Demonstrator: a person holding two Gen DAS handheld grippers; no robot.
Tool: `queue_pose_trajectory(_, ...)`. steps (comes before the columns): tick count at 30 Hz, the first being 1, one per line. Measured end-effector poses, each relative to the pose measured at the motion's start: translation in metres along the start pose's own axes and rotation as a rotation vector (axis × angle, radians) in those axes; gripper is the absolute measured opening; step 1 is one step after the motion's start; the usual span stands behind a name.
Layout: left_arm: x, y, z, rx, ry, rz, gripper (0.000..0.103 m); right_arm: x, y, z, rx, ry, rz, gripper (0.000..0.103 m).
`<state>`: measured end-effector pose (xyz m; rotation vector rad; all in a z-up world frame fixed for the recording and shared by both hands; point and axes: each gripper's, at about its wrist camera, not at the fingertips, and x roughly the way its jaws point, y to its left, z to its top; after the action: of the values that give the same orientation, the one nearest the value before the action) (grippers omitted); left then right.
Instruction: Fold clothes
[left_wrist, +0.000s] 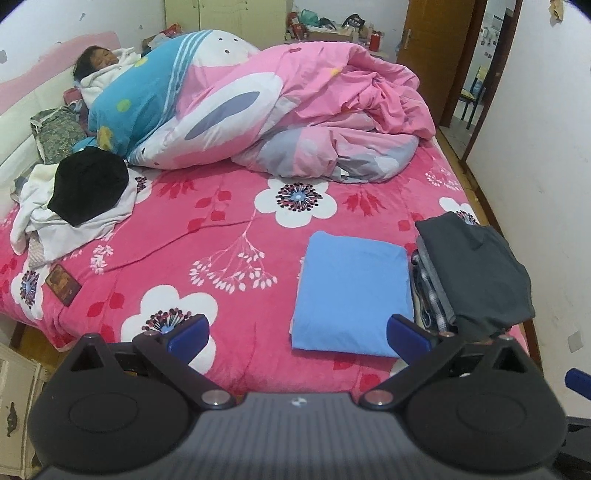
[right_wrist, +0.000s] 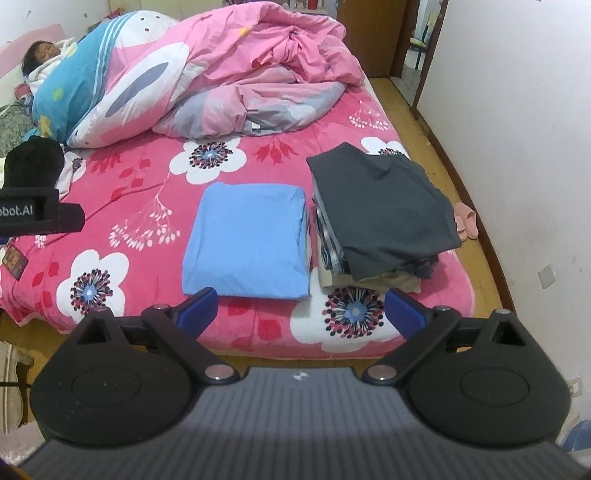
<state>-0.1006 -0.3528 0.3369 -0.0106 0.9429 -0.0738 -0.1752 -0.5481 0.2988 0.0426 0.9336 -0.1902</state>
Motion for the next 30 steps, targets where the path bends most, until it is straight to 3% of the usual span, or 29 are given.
queue_pose_trajectory(8,0.003,0.007,0.009,0.007,-0.029,0.011,0.102,-0.004,0.014,0.011,-0.026,-0.061,-0.02,0.098)
queue_pose_trajectory(17,0.013,0.016,0.021,0.002,-0.033,0.005,0.102,-0.005,0.032,0.022,-0.051,-0.068,-0.04,0.099)
queue_pose_trajectory(30,0.01,0.022,0.023,0.037,-0.064,-0.014,0.102,-0.011,0.045,0.026,-0.049,0.012,-0.066,0.101)
